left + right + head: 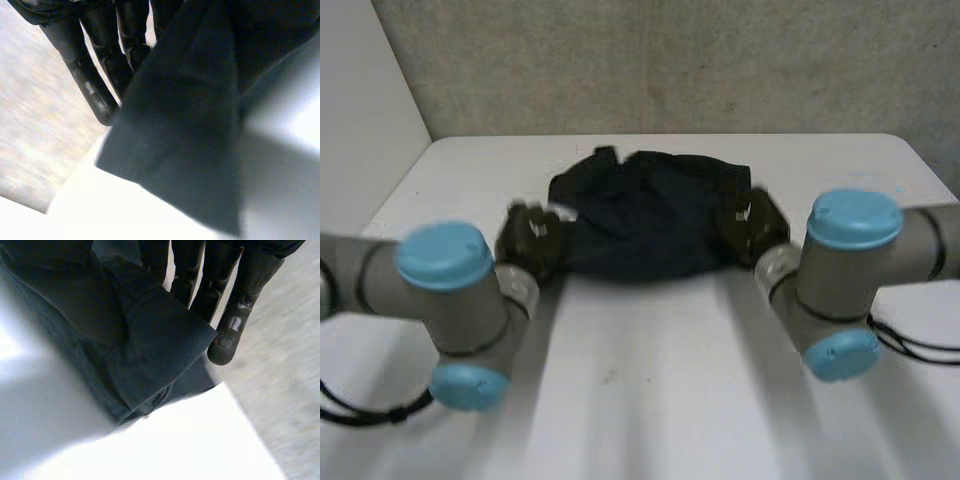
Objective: Fold the shorts.
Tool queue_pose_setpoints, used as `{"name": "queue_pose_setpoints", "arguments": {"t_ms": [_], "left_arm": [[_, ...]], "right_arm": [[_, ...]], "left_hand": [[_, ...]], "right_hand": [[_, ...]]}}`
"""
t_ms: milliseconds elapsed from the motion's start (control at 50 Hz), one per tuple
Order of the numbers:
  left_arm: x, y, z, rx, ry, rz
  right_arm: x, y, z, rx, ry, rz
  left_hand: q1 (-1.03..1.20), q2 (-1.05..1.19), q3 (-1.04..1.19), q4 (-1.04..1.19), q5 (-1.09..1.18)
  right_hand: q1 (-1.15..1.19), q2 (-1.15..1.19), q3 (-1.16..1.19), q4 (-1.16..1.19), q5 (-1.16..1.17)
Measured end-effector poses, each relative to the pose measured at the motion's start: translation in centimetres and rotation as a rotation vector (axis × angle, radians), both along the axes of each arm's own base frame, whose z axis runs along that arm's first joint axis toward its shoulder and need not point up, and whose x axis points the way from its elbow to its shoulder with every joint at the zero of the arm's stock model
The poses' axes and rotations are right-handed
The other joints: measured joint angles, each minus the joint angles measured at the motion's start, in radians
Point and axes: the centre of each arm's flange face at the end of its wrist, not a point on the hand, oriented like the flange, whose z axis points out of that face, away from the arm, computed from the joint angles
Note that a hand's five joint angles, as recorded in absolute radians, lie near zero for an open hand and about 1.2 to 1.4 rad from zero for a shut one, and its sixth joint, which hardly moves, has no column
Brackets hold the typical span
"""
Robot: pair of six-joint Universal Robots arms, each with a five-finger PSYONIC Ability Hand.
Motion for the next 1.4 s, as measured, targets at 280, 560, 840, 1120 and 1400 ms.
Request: {"name": "queue_pose_setpoints", "arguments": {"t_ms": [280,560,840,1120,1400], "left_arm": [[3.0,5.9,1.6,0.137,-0.110,0.041],[5.2,13.0,5.6,0.233,-0.156,-0.037],[6.5,2.5,7.6,0.116,0.061,-0.063],[4.7,-2.6,2.4,0.269,0.144,-0.101],[3.1,-3.8,-0.2,0.293,0.121,-0.111]], "right_arm": [[-3.2,5.1,-0.3,0.193,0.121,0.001],[-8.0,9.3,-0.6,0.357,0.235,-0.015],[-8.3,9.1,-0.6,0.355,0.138,-0.012],[-8.1,9.3,-1.0,0.356,0.110,-0.016],[-8.2,9.5,-1.2,0.361,0.114,-0.016]], "left_hand": [[0.000,0.000,0.000,0.000,0.000],[-0.654,-0.738,-0.722,-0.742,-0.701],[-0.583,-0.664,-0.660,-0.663,-0.619],[-0.516,-0.596,-0.591,-0.593,-0.556],[-0.041,-0.133,-0.130,-0.143,-0.109]], "right_hand": [[0.000,0.000,0.000,0.000,0.000],[0.000,0.000,0.000,0.000,0.000],[0.000,0.000,0.000,0.000,0.000],[0.009,0.000,0.006,0.000,0.000],[0.009,0.000,0.006,0.000,0.000]]}}
